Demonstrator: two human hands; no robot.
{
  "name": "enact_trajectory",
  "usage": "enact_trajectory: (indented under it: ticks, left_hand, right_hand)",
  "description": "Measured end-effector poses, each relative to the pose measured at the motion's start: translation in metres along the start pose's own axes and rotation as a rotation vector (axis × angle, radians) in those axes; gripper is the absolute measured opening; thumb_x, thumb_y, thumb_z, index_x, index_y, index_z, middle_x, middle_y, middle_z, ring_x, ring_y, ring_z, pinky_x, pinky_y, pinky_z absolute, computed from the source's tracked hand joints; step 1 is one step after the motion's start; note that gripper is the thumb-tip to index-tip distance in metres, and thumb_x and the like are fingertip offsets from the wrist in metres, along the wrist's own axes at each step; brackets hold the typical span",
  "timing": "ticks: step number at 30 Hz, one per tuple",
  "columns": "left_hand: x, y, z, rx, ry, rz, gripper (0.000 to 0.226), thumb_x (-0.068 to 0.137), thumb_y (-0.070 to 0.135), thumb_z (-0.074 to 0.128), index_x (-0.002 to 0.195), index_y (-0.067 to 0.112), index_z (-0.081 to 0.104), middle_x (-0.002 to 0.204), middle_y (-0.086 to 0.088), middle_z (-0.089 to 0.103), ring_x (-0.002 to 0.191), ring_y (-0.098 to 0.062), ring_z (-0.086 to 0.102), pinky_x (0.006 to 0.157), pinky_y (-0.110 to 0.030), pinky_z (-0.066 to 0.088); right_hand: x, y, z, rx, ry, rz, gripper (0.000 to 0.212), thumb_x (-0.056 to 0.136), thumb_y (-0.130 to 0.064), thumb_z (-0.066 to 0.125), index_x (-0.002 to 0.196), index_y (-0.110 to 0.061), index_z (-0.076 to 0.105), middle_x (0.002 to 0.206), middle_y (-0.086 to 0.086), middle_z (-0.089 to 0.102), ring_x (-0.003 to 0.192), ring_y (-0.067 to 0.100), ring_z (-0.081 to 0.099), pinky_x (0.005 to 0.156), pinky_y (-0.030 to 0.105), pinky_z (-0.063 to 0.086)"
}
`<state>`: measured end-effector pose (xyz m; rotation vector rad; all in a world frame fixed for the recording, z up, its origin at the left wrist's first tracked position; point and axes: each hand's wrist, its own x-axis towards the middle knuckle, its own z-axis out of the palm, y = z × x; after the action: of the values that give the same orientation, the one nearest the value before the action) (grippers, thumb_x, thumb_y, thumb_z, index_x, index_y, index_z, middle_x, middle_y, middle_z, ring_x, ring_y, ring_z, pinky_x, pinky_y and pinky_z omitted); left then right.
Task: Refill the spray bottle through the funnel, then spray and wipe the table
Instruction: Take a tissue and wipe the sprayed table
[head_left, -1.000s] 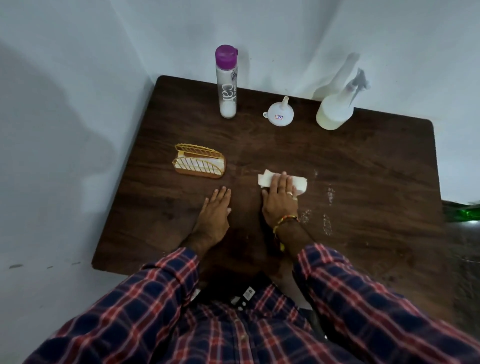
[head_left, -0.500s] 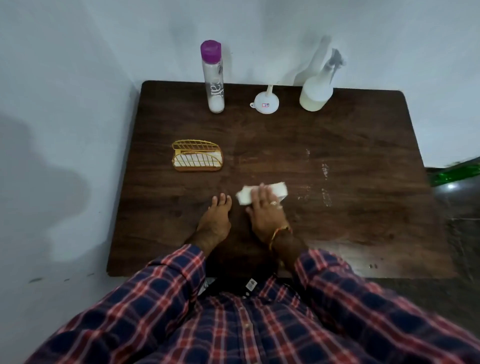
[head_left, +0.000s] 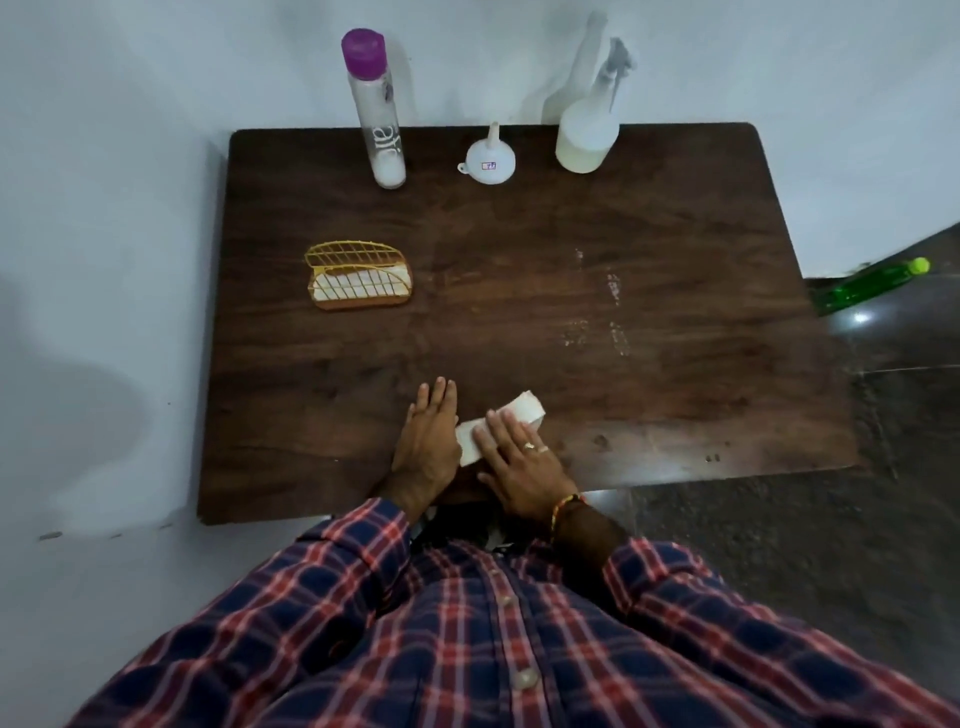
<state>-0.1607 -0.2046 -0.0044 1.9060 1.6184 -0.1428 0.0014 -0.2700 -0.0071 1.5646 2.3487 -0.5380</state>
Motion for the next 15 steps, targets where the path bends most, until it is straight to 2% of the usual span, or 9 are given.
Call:
enact_trajectory:
  ticks: [2,5,6,8,10,12,14,15]
  left_hand:
    - [-0.003,0.002,0.003,0.015,0.002,0.001,0.058,0.102,0.011,0.034,0.155,0.008,0.011,0.164,-0.007,0.006,0.151,-0.027,0.002,0.121,-0.039,0.012]
    - [-0.008,0.01,0.006,0.04,-0.006,-0.042,0.057,0.103,0.011,0.031,0.156,0.009,0.01,0.164,-0.006,0.006,0.151,-0.029,0.002,0.121,-0.041,0.014]
    - [-0.009,0.013,0.008,0.053,-0.015,-0.063,0.056,0.104,0.013,0.03,0.156,0.009,0.01,0.164,-0.006,0.005,0.151,-0.03,0.002,0.121,-0.042,0.014]
    - [-0.011,0.017,0.01,0.06,-0.031,-0.108,0.056,0.104,0.015,0.029,0.156,0.011,0.008,0.164,-0.006,0.003,0.151,-0.031,0.002,0.12,-0.043,0.014]
    - [-0.013,0.021,0.012,0.056,-0.04,-0.137,0.057,0.104,0.014,0.03,0.156,0.013,0.007,0.164,-0.006,0.003,0.15,-0.031,0.001,0.12,-0.044,0.014]
    - [-0.013,0.024,0.012,0.056,-0.053,-0.157,0.059,0.103,0.012,0.031,0.156,0.014,0.007,0.164,-0.006,0.003,0.15,-0.032,0.001,0.12,-0.045,0.014]
    - [-0.012,0.029,0.01,0.071,-0.066,-0.186,0.06,0.102,0.01,0.032,0.156,0.014,0.008,0.164,-0.006,0.004,0.15,-0.033,0.002,0.119,-0.047,0.017]
    - [-0.011,0.032,0.007,0.09,-0.072,-0.201,0.06,0.101,0.01,0.033,0.156,0.013,0.009,0.164,-0.007,0.004,0.15,-0.034,0.003,0.118,-0.047,0.019]
  right_hand:
    - [-0.016,0.017,0.004,0.039,0.04,0.093,0.057,0.096,-0.039,0.045,0.142,-0.005,0.047,0.146,0.024,0.043,0.136,0.041,0.041,0.104,0.053,0.044]
    - [0.001,0.045,-0.004,0.158,0.076,0.361,0.062,0.102,-0.04,0.035,0.153,-0.007,0.022,0.159,0.023,0.016,0.148,0.04,0.016,0.119,0.052,0.02]
    - [0.011,0.05,-0.01,0.185,0.074,0.393,0.063,0.103,-0.042,0.03,0.154,-0.009,0.016,0.161,0.022,0.009,0.149,0.039,0.01,0.119,0.051,0.015]
    - [0.024,0.045,-0.014,0.157,0.062,0.295,0.064,0.103,-0.044,0.028,0.155,-0.01,0.011,0.162,0.02,0.004,0.15,0.039,0.004,0.121,0.05,0.01]
    - [0.016,0.036,-0.01,0.083,0.027,0.062,0.064,0.103,-0.044,0.028,0.155,-0.011,0.011,0.162,0.019,0.004,0.15,0.039,0.003,0.122,0.048,0.008]
    - [-0.008,0.04,0.001,0.018,0.031,-0.095,0.063,0.102,-0.042,0.036,0.153,-0.009,0.021,0.16,0.019,0.015,0.148,0.039,0.013,0.121,0.05,0.016]
    - [-0.029,0.058,0.008,0.04,0.094,-0.014,0.061,0.101,-0.041,0.041,0.151,-0.008,0.028,0.157,0.021,0.025,0.146,0.039,0.023,0.118,0.051,0.023]
    - [-0.032,0.07,0.008,0.062,0.097,0.086,0.062,0.102,-0.041,0.037,0.153,-0.009,0.023,0.159,0.021,0.02,0.148,0.039,0.018,0.119,0.05,0.019]
